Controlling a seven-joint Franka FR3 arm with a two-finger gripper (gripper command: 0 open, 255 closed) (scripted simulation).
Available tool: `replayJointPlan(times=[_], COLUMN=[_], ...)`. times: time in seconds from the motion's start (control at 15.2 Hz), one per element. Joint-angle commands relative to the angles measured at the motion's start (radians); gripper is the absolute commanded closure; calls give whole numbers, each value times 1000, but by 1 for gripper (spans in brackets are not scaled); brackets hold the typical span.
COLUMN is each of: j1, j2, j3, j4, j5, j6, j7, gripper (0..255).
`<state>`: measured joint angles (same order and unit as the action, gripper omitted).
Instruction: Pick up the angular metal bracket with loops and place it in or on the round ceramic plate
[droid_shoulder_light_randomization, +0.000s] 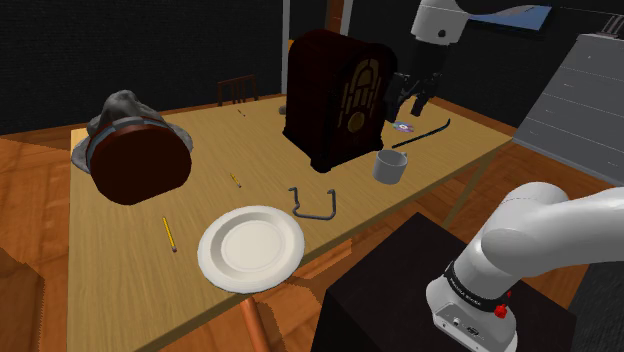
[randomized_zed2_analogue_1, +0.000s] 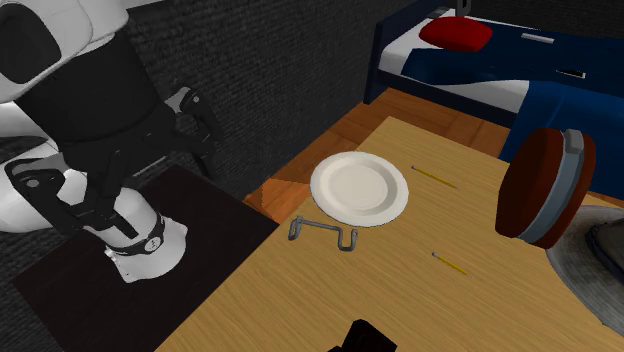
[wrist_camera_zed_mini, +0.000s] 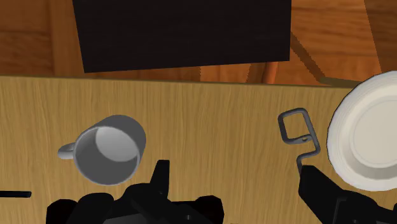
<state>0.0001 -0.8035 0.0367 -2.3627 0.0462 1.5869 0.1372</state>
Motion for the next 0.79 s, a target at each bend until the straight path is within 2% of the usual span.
replayJointPlan(times=[0.0,0.73], j1=[0,58], j2=[0,259], j3=[0,126], j4=[0,-69], j5=[0,119], j6=[0,264], j7=[0,120], gripper=[0,0])
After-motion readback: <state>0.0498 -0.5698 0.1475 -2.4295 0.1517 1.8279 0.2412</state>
